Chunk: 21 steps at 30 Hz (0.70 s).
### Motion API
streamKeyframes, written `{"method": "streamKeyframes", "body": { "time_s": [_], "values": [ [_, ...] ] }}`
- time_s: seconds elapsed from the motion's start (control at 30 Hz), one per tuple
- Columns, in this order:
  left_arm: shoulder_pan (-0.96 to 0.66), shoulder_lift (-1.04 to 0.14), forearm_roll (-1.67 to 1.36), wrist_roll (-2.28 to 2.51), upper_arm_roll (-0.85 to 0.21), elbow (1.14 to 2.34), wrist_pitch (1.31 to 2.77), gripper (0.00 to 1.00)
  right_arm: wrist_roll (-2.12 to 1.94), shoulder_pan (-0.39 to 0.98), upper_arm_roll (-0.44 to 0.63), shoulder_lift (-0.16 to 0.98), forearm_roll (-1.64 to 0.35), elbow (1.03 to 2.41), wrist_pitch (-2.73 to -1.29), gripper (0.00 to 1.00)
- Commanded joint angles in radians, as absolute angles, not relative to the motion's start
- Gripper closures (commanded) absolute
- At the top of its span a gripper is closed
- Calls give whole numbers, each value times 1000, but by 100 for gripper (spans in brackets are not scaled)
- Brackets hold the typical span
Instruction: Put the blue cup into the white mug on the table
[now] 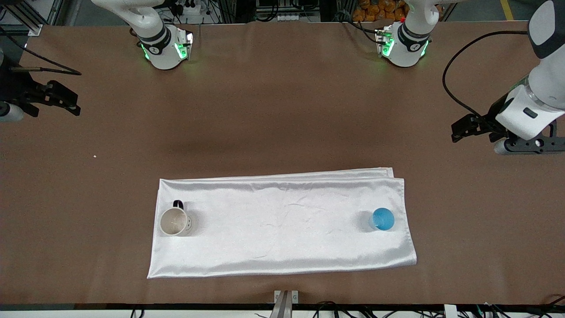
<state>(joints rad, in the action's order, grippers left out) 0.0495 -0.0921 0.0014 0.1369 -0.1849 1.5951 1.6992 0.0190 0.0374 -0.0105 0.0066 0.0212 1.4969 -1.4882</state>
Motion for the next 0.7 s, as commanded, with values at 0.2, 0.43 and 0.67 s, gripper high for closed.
{"method": "streamKeyframes", "body": {
  "time_s": [0.2,0.43,0.67],
  "values": [
    [52,-124,21,138,-190,1631,1784,0,0,32,-11,12,18,1479,-1466,0],
    [52,-140,21,140,-190,1631,1801,0,-3,31,-11,12,18,1477,-1459,0],
    [51,-153,21,140,-190,1631,1815,0,-5,31,-11,12,18,1477,-1453,0]
  ]
}}
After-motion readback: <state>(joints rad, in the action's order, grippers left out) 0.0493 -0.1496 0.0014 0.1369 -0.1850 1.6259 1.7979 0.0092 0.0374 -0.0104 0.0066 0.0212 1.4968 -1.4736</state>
